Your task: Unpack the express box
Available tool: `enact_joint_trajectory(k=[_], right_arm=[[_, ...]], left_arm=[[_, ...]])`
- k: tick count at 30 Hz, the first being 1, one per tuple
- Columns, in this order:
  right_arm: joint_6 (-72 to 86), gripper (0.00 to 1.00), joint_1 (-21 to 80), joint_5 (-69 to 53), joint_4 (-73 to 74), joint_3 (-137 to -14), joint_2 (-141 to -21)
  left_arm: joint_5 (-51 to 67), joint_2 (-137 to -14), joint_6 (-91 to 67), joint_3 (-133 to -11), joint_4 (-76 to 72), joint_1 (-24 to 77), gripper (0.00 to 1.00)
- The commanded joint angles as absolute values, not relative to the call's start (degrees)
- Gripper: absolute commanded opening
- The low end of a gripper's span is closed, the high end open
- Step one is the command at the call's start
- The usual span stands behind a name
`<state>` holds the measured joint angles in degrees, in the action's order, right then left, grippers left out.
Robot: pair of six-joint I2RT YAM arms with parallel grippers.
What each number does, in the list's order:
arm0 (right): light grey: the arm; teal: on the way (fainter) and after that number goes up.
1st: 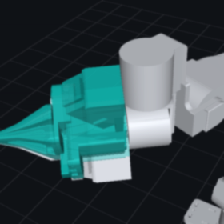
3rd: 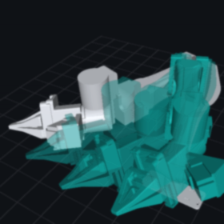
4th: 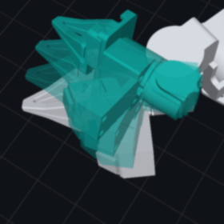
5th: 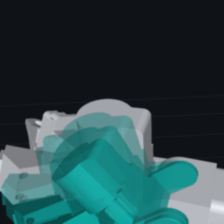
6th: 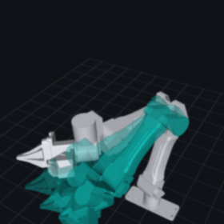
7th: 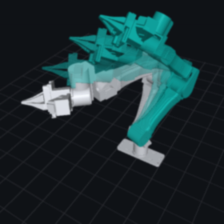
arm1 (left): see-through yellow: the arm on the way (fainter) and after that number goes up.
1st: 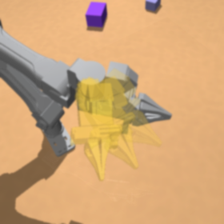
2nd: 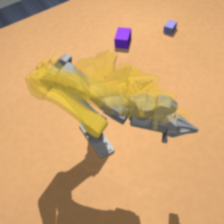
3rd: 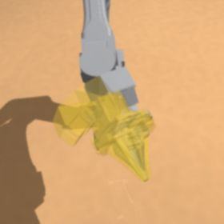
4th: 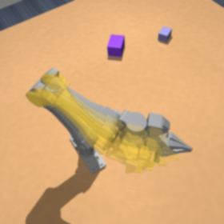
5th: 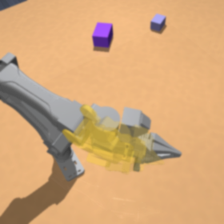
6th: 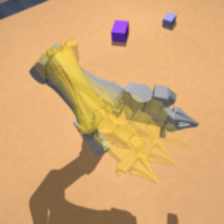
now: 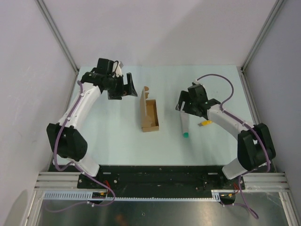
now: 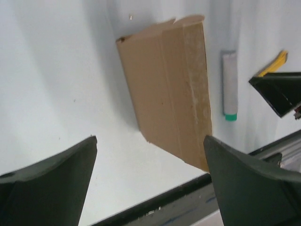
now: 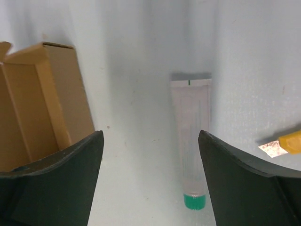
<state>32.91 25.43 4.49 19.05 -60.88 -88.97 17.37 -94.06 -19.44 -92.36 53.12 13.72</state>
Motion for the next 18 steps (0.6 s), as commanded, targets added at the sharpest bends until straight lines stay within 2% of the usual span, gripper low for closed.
enact_joint_trajectory(k=[1, 7, 10, 15, 18], right_arm=[[34.1, 0.86, 24.8, 9.3, 21.4, -62.7, -82.6], [35.3, 0.91, 24.8, 18.0, 25.9, -62.6, -71.4], [35.8, 0.93, 24.5, 24.1, 28.3, -62.6, -64.2], [37.7, 0.94, 24.5, 34.3, 31.4, -62.6, -53.3], [36.2, 0.95, 24.3, 38.0, 31.0, -62.7, -47.6]], left_arm=[[18.5, -88.1, -19.6, -96.1, 52.7, 13.1, 1.00], [15.1, -78.7, -20.1, -94.1, 52.7, 11.5, 1.00], [9.0, -72.4, -20.2, -91.9, 52.7, 11.1, 1.00], [-8.1, -61.3, -23.3, -87.0, 52.7, 11.1, 1.00], [-11.1, -54.9, -25.6, -84.6, 52.5, 11.1, 1.00]])
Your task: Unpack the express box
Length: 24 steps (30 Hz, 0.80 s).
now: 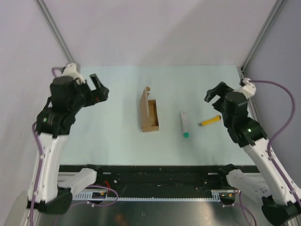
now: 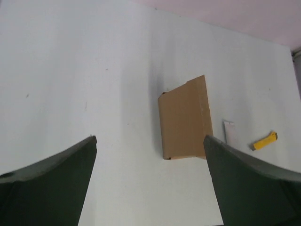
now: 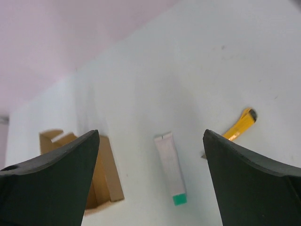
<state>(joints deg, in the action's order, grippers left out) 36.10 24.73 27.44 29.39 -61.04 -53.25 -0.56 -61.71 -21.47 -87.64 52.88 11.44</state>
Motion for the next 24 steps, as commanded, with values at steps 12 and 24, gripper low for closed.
enact_joint_trajectory(k=[12, 24], right_arm=[[38.1, 0.91, 24.3, 48.1, 40.1, -69.9, -39.1], [35.1, 0.90, 24.3, 53.9, 41.4, -74.4, -30.1]], left_arm=[[-8.1, -48.0, -24.3, -83.5, 52.6, 11.1, 1.00], [-5.2, -43.7, -25.0, -83.3, 52.7, 11.1, 1.00]])
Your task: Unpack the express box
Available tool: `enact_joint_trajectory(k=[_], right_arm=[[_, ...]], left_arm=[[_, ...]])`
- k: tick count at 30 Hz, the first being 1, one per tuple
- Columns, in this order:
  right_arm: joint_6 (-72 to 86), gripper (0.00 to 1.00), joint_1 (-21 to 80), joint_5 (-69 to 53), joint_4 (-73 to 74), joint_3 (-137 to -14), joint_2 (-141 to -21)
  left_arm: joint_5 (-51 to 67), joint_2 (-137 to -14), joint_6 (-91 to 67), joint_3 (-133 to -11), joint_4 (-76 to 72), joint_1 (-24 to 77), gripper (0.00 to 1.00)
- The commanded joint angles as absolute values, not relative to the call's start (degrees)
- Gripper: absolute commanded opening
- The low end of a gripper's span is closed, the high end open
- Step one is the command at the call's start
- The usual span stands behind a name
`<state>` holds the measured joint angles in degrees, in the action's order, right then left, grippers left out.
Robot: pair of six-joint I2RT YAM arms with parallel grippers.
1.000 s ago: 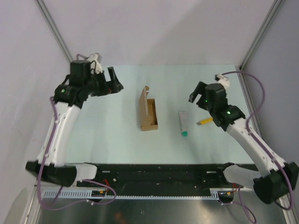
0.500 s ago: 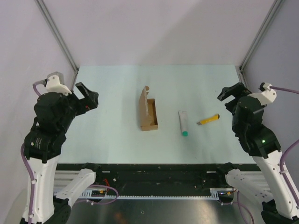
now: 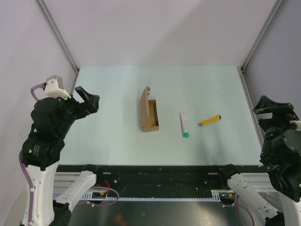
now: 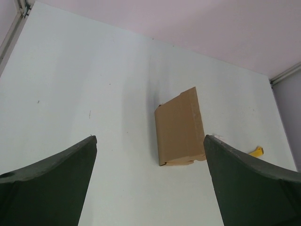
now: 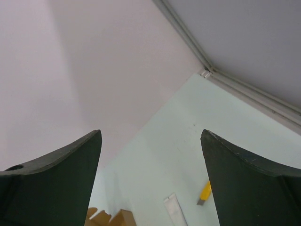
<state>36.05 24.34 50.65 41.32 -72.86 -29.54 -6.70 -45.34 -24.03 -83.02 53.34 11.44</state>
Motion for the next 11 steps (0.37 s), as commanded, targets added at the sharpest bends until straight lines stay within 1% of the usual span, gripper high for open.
enact_joint_trajectory(k=[1, 11], right_arm=[[35.0, 0.90, 24.3, 53.8, 41.5, -74.4, -30.1], [35.6, 0.90, 24.3, 52.7, 41.5, -74.4, -30.4]], left_arm=[[-5.3, -43.4, -25.0, -83.4, 52.6, 11.1, 1.00], [-4.4, -42.7, -24.7, -83.2, 52.7, 11.1, 1.00]])
